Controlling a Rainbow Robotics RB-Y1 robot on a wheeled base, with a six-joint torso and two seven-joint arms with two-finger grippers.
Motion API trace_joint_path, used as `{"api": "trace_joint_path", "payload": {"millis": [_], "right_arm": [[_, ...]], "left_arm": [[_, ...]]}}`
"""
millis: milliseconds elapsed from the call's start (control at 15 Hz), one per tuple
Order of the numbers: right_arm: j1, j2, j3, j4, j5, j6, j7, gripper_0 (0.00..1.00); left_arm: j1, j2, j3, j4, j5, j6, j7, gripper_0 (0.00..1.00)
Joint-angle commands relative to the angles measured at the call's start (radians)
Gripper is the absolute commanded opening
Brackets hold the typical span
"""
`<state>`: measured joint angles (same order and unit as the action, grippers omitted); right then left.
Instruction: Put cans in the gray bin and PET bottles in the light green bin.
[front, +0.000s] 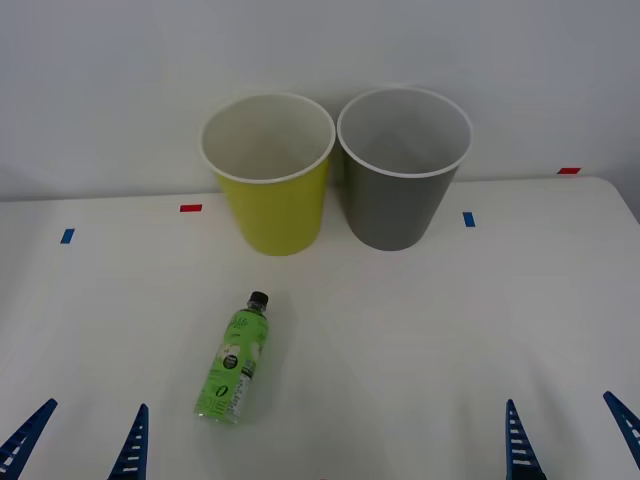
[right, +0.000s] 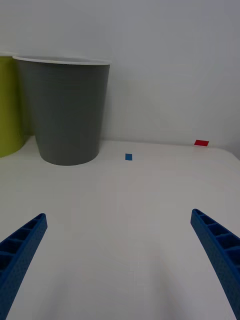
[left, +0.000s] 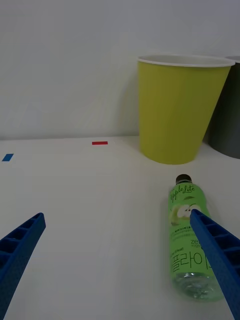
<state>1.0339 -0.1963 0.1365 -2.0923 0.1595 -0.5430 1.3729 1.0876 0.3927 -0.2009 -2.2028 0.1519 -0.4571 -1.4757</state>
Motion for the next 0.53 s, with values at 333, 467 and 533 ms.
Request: {"api": "trace_joint_path", "payload": {"millis": [333,467,533], "right_arm": [[0.000,0.000,0.000,0.000,0.000,0.000,0.000,1.00],[0.000,0.000,0.000,0.000,0.000,0.000,0.000,1.00],[0.000,0.000,0.000,0.000,0.000,0.000,0.000,1.00]], "left_arm": [[0.000,0.000,0.000,0.000,0.000,0.000,0.000,1.00],[0.000,0.000,0.000,0.000,0.000,0.000,0.000,1.00],[0.000,0.000,0.000,0.000,0.000,0.000,0.000,1.00]]}}
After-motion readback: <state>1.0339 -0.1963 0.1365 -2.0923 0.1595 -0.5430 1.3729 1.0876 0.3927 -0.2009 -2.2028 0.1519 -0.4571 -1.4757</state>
